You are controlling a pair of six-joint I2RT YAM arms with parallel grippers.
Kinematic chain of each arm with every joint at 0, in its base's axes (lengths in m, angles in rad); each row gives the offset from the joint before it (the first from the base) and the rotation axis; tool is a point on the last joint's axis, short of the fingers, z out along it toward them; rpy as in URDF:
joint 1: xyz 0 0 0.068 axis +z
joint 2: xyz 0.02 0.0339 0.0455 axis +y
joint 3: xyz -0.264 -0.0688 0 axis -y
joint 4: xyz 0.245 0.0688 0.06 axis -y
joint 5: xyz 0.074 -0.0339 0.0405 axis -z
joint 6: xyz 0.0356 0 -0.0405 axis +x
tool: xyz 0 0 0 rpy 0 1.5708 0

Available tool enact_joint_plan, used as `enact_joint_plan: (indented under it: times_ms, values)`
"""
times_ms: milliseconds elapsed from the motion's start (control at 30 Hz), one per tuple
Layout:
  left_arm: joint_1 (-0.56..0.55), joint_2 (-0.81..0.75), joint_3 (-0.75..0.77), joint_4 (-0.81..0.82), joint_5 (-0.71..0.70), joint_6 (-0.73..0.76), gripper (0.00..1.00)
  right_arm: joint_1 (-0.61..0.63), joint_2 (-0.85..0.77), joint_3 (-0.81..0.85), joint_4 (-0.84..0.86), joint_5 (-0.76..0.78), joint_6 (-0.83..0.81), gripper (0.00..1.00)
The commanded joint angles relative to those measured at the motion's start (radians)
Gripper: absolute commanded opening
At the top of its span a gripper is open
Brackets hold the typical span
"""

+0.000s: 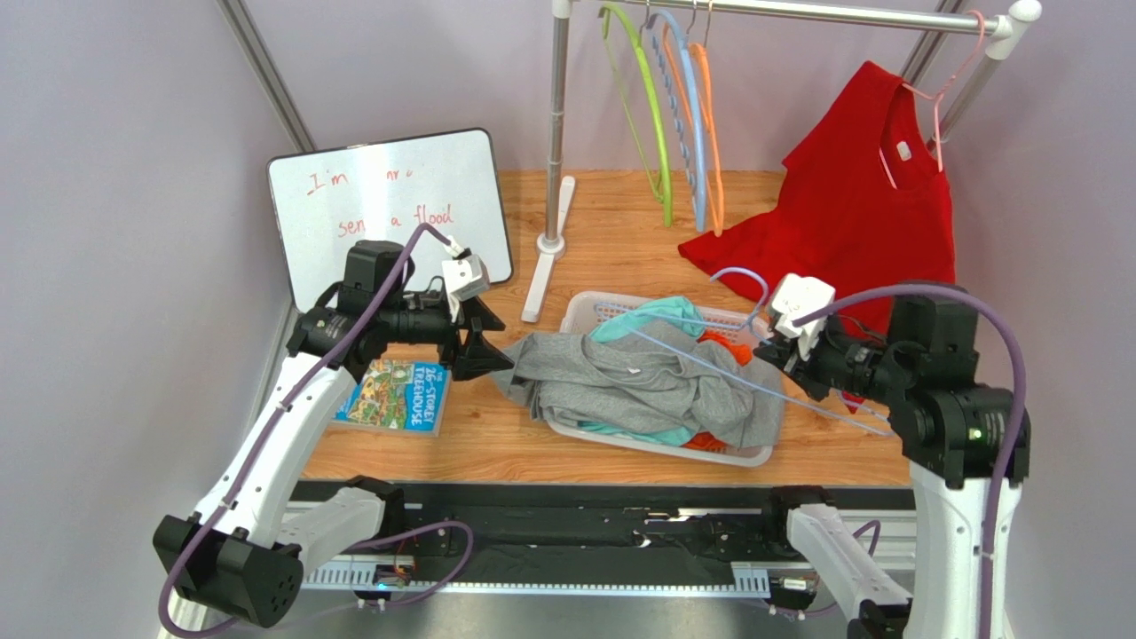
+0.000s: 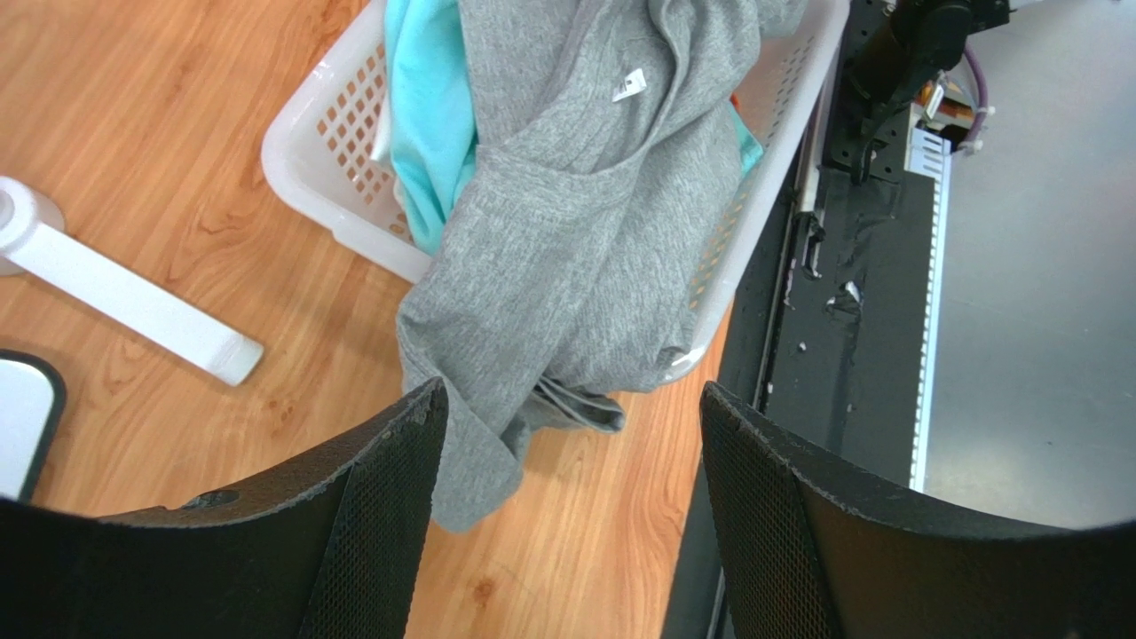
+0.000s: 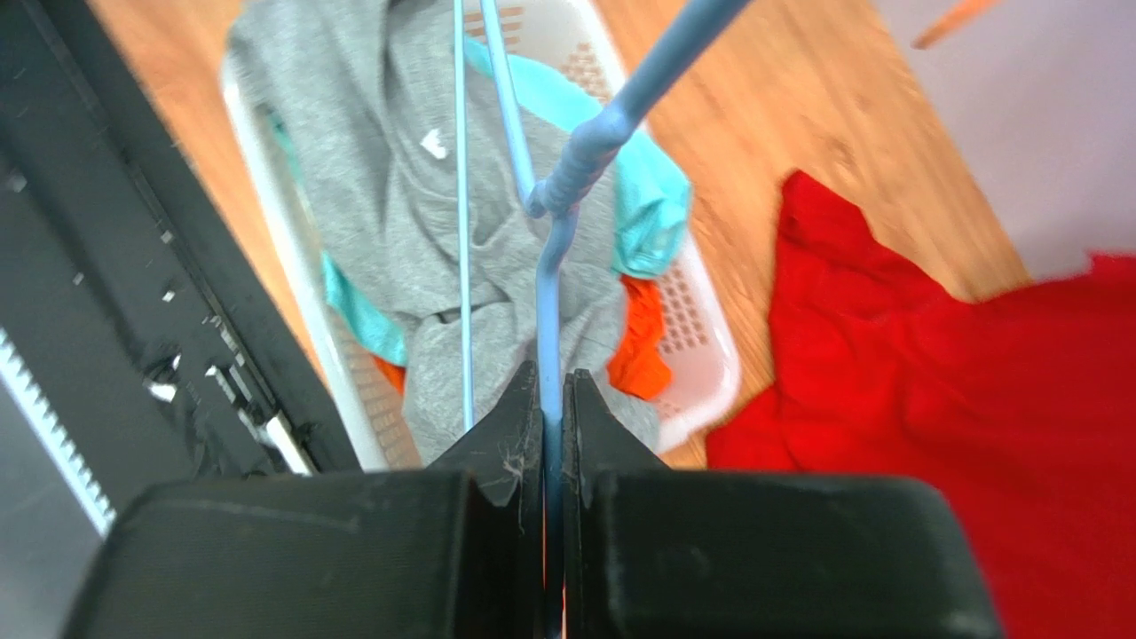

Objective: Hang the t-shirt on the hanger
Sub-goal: Pick up the hanger from the clothesline, then place the T-shirt on the hanger.

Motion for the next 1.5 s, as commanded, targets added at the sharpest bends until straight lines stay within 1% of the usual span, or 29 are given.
enact_joint_plan:
  times_ms: [0, 67, 200, 367, 433, 533, 767, 967, 1100, 1300, 1467]
  values:
    - [-0.006, -0.005, -0.001, 0.040, 0.018, 0.090, 0.74, 0.141, 0.056, -0.013, -0.295, 0.009, -0.073, 0.00]
    - [-0.007, 0.001, -0.001, 0.040, 0.021, 0.098, 0.74, 0.164, 0.071, -0.019, -0.295, 0.053, -0.084, 0.00]
    - [-0.009, 0.018, -0.001, 0.040, 0.023, 0.107, 0.74, 0.171, 0.102, -0.035, -0.297, 0.107, -0.096, 0.00]
    - [-0.014, 0.031, -0.006, 0.042, 0.024, 0.120, 0.74, 0.171, 0.088, -0.122, -0.295, 0.181, -0.101, 0.00]
    - [-0.015, 0.040, -0.006, 0.048, 0.026, 0.124, 0.74, 0.171, 0.076, -0.157, -0.294, 0.179, -0.113, 0.00]
    - [-0.020, 0.054, -0.004, 0.056, 0.023, 0.126, 0.74, 0.169, 0.105, -0.162, -0.292, 0.155, -0.110, 0.00]
    - [-0.023, 0.080, 0.000, 0.057, 0.007, 0.153, 0.75, 0.169, 0.203, -0.081, -0.292, 0.061, -0.102, 0.00]
    - [-0.029, 0.090, -0.001, 0.063, -0.008, 0.170, 0.75, 0.177, 0.220, -0.059, -0.295, -0.002, -0.079, 0.00]
    - [-0.034, 0.095, 0.003, 0.070, -0.020, 0.184, 0.76, 0.215, 0.228, -0.096, -0.295, -0.046, -0.043, 0.00]
    - [-0.047, 0.101, 0.014, 0.083, -0.028, 0.204, 0.76, 0.218, 0.277, -0.139, -0.290, -0.115, -0.024, 0.00]
    - [-0.086, 0.103, 0.004, 0.074, -0.007, 0.277, 0.75, 0.220, 0.307, -0.169, -0.217, -0.134, 0.013, 0.00]
